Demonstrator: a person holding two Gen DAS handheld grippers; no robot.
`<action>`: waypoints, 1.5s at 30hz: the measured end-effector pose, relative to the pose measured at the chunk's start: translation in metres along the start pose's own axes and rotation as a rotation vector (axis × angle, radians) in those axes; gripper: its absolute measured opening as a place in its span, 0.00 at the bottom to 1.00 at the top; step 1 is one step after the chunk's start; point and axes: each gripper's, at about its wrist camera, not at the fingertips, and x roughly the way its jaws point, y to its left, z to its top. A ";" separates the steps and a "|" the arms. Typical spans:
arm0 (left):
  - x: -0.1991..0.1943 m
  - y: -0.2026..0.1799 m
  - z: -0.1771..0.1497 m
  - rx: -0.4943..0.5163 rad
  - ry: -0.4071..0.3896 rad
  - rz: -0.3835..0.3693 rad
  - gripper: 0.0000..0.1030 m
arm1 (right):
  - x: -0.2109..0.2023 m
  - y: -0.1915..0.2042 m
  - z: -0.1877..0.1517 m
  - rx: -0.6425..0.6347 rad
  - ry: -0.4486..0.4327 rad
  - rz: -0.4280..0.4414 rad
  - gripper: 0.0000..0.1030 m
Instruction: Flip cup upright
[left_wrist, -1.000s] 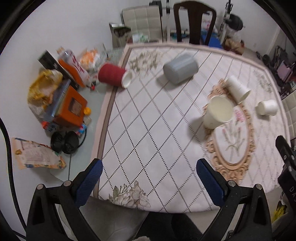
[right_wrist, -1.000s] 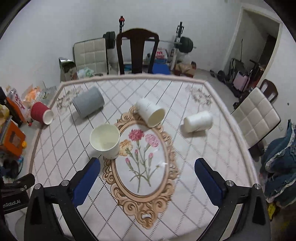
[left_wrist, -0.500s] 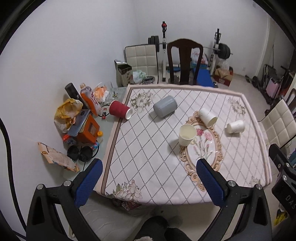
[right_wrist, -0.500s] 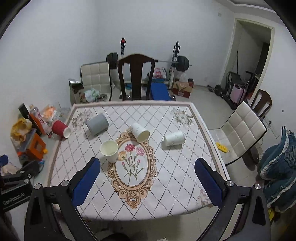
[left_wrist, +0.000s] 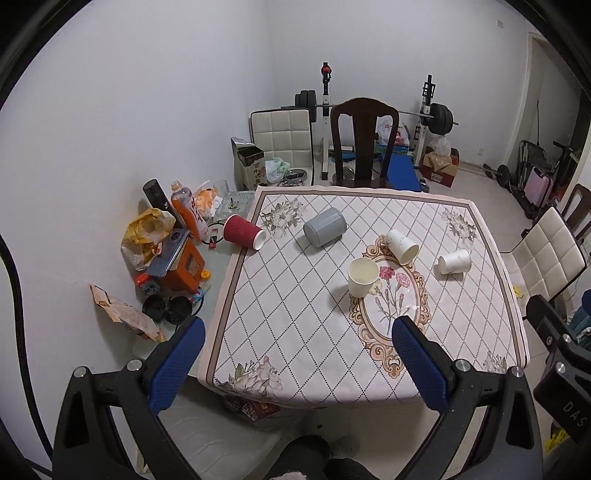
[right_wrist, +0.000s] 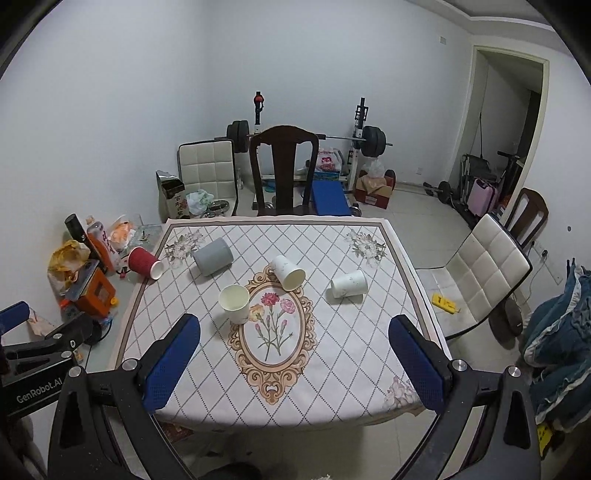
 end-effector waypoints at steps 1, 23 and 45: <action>-0.001 0.000 -0.001 -0.001 -0.001 0.002 1.00 | -0.001 0.000 -0.001 0.000 0.002 0.004 1.00; -0.010 0.009 -0.008 -0.018 -0.005 0.017 1.00 | 0.003 0.013 -0.004 -0.012 0.026 0.032 1.00; -0.013 0.006 -0.007 -0.013 -0.011 0.008 1.00 | 0.005 0.008 -0.006 -0.006 0.029 0.029 1.00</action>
